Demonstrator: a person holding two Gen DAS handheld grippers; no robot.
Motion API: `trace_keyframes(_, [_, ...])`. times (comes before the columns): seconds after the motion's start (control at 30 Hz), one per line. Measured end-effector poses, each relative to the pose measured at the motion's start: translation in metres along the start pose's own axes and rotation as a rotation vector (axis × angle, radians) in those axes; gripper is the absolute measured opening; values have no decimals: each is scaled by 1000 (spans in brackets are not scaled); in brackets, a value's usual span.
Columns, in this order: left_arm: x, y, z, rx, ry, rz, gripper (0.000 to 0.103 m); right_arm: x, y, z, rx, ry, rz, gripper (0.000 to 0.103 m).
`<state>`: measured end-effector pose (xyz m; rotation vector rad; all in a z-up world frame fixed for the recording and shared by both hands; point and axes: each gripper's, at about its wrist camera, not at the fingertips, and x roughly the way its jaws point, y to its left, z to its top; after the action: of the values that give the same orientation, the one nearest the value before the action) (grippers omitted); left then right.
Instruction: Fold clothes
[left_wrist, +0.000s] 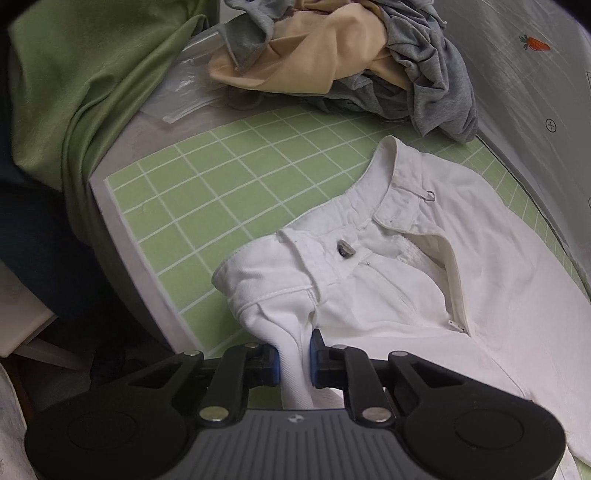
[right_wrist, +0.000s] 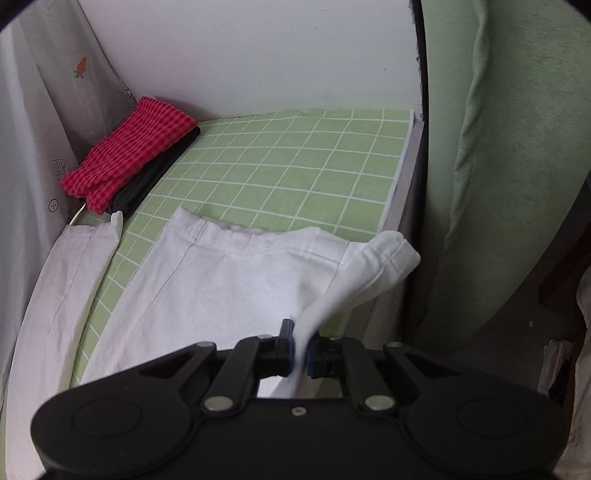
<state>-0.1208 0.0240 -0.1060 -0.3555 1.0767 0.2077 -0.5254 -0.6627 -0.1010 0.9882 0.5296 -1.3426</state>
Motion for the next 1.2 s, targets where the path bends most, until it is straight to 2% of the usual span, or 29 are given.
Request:
trace_keyframes(0.1, [-23, 28, -11, -71, -3, 39, 16, -14, -1, 1, -31, -9, 12, 6])
trace_keyframes(0.23, [-46, 41, -11, -156, -35, 11, 15, -24, 16, 11, -41, -42, 77, 6])
trace_keyframes(0.33, [-59, 22, -3, -152, -98, -21, 15, -27, 45, 25, -48, -88, 158, 6])
trace_keyframes(0.53, [-82, -20, 28, -127, -225, -153, 14, -42, 114, 64, -96, -222, 341, 6])
trace_keyframes(0.73, [-95, -54, 53, -91, -309, -216, 14, -53, 170, 96, -103, -314, 480, 6])
trace_keyframes(0.9, [-87, -58, 61, -146, -309, -229, 14, -41, 197, 103, -107, -317, 503, 6])
trace_keyframes(1.03, [-76, -61, 66, -159, -297, -227, 14, -26, 214, 103, -111, -291, 504, 6])
trace_keyframes(1.2, [-63, -70, 77, -184, -296, -229, 14, -15, 246, 103, -140, -298, 506, 6])
